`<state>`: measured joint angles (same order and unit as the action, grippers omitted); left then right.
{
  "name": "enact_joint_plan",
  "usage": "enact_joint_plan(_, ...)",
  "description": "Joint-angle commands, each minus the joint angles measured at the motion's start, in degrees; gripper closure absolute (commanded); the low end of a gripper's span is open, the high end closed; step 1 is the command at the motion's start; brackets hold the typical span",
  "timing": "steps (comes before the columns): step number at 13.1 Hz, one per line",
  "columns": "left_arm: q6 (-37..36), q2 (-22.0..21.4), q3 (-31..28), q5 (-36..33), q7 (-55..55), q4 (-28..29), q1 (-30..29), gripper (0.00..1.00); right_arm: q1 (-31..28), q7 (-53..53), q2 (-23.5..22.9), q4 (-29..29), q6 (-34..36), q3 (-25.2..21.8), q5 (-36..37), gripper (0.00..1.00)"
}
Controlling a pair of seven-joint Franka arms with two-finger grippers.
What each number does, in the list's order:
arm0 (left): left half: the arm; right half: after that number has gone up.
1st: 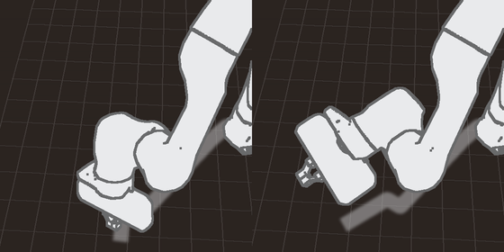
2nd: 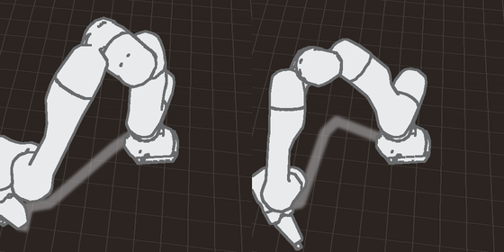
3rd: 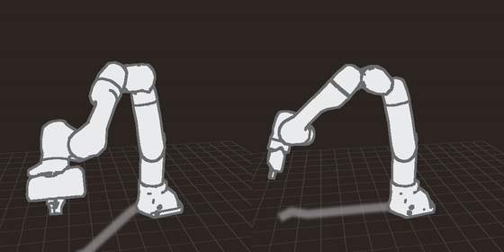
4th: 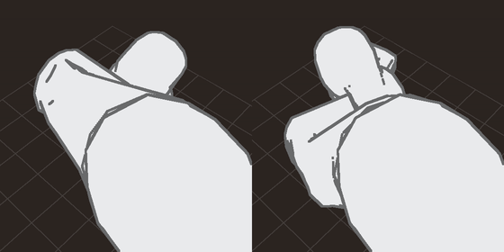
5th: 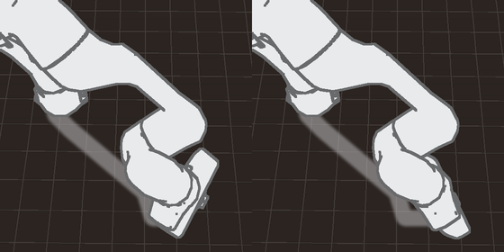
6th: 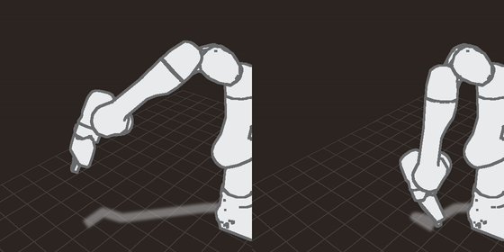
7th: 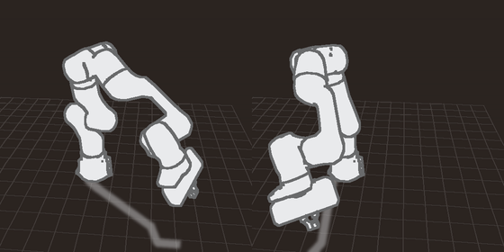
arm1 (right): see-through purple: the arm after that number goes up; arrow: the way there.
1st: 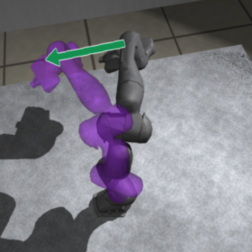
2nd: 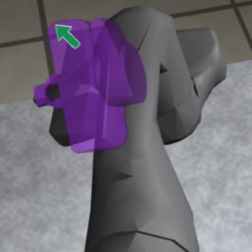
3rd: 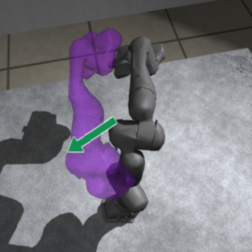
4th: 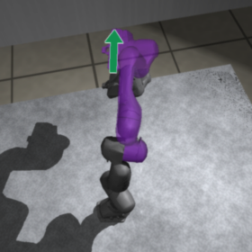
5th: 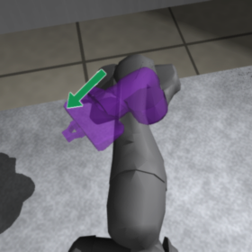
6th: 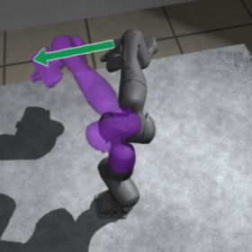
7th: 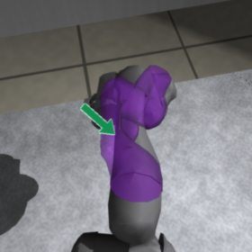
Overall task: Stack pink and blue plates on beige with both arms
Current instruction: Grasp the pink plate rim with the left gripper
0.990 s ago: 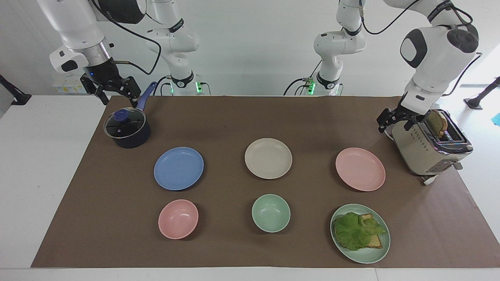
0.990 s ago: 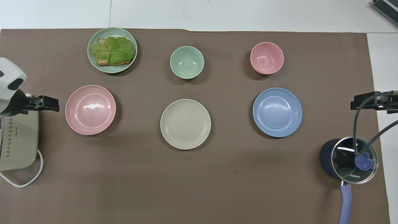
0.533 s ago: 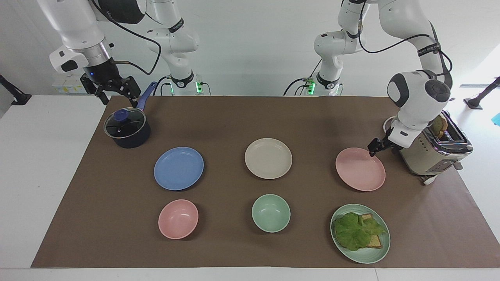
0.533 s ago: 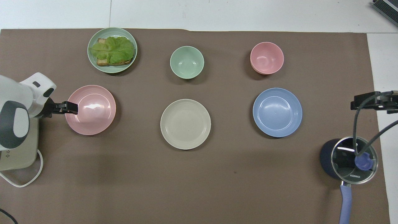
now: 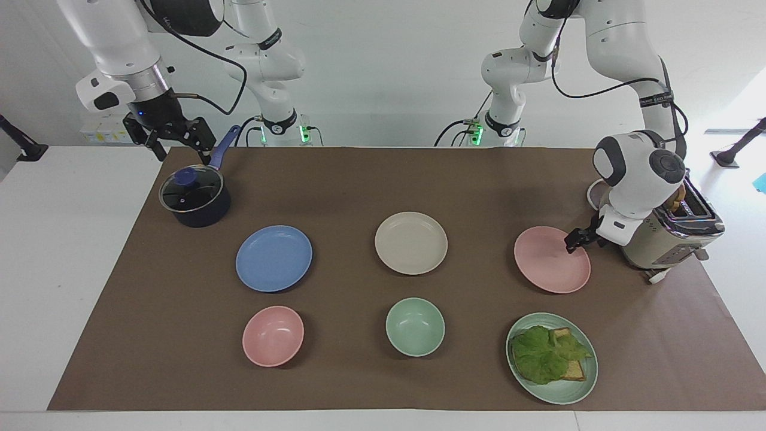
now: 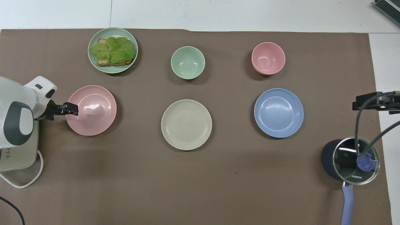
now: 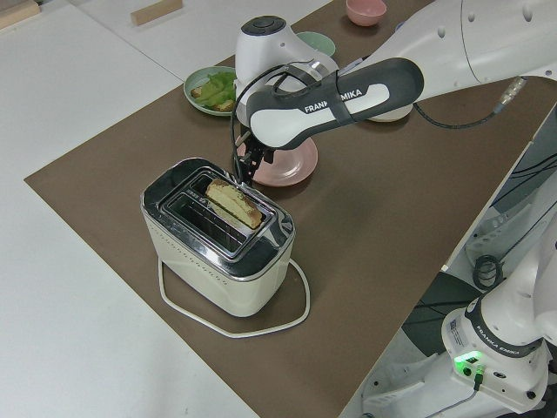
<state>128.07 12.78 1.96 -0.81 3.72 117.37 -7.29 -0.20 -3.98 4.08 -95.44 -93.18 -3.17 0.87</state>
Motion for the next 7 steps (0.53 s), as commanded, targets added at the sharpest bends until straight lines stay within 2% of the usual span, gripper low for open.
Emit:
enact_joint_plan(1, 0.51, -0.56, 0.5, 0.28, 1.81, 1.36, -0.53, 0.15, -0.51, 0.03, 1.29, -1.42, -0.07, 0.19, -0.95, 0.0)
enact_joint_plan(4, 0.6, -0.39, 0.59, 0.37, 1.91, 1.89, -0.26, 0.44, -0.51, 0.03, 1.37, -1.42, -0.07, 0.19, -0.95, 0.0)
enact_joint_plan(7, 0.52, 0.05, 0.59, 0.28, 1.82, 2.16, -0.44, 0.91, -0.51, 0.03, 1.37, -1.42, -0.07, 0.19, -0.95, 0.0)
